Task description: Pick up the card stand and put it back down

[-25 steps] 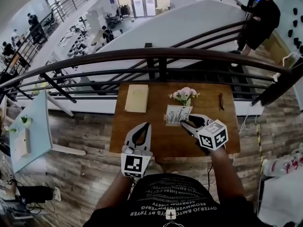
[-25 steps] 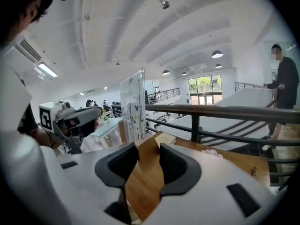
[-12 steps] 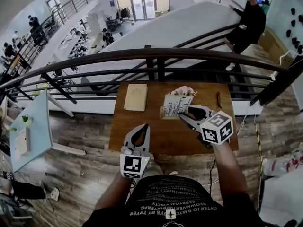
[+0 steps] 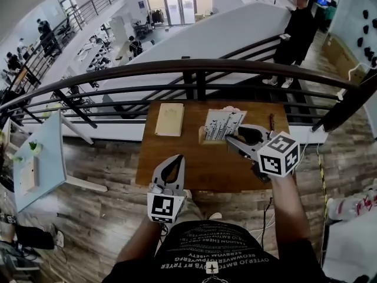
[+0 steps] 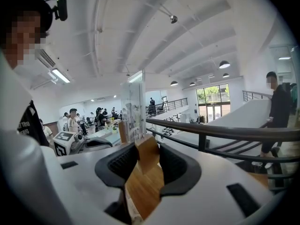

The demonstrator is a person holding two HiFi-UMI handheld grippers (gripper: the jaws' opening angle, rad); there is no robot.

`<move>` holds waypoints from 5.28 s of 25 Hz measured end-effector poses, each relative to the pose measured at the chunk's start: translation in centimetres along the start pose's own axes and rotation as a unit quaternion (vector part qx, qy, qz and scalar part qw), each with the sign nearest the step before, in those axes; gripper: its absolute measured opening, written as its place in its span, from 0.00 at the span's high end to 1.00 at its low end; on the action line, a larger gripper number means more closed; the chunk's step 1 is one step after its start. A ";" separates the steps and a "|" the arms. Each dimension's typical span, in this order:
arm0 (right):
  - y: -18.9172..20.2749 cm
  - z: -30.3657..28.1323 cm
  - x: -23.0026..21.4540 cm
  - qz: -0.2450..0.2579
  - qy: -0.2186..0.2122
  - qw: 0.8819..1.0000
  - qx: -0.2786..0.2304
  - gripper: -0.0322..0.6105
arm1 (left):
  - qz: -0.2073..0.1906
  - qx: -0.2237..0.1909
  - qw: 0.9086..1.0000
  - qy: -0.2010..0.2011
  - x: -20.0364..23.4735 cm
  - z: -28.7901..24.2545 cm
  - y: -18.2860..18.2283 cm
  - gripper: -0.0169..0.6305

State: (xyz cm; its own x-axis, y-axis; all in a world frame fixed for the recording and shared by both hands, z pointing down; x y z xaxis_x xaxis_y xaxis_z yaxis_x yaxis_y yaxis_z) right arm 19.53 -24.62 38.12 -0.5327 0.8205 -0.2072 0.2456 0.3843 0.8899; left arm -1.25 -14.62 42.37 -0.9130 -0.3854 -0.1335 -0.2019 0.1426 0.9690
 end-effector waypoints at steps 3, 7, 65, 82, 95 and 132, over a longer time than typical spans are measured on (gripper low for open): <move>-0.1 0.2 0.0 0.004 0.003 1.000 0.001 0.70 | 0.000 0.003 1.000 0.001 -0.2 0.1 0.0 0.94; 0.3 0.0 -0.5 0.008 0.011 1.000 -0.003 0.70 | 0.000 0.006 1.000 0.005 -0.3 -0.4 0.2 0.94; 18.4 -19.0 -11.7 -0.080 0.101 0.991 0.028 0.70 | 0.010 0.042 0.997 0.059 14.4 -16.9 1.6 0.94; 25.3 -24.4 -12.4 -0.082 0.098 0.989 0.072 0.70 | 0.011 0.059 0.997 0.042 17.0 -16.0 2.7 0.94; 30.1 -25.0 -13.4 -0.096 0.117 0.982 0.110 0.70 | 0.003 0.076 0.996 0.036 16.4 -15.1 3.4 0.94; 31.6 -17.2 -11.6 -0.093 0.110 0.984 0.108 0.58 | 0.020 0.034 0.999 0.028 9.5 -10.6 1.7 0.94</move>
State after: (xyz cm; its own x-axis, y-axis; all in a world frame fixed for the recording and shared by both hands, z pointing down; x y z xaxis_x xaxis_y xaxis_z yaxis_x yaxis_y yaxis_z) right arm 19.57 -29.26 75.61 -0.7419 0.6246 -0.2439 0.2812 0.6200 0.7324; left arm -6.50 -27.69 44.93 -0.9000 -0.4281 -0.0816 -0.1912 0.2198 0.9566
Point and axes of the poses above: the fingertips, and each gripper's own axes: z backward along the fingers, x to its left, y out of its underside, the point moved 6 cm from there along z, backward along the fingers, and after that the axes turned 4 degrees about x, right-handed, at the moved point
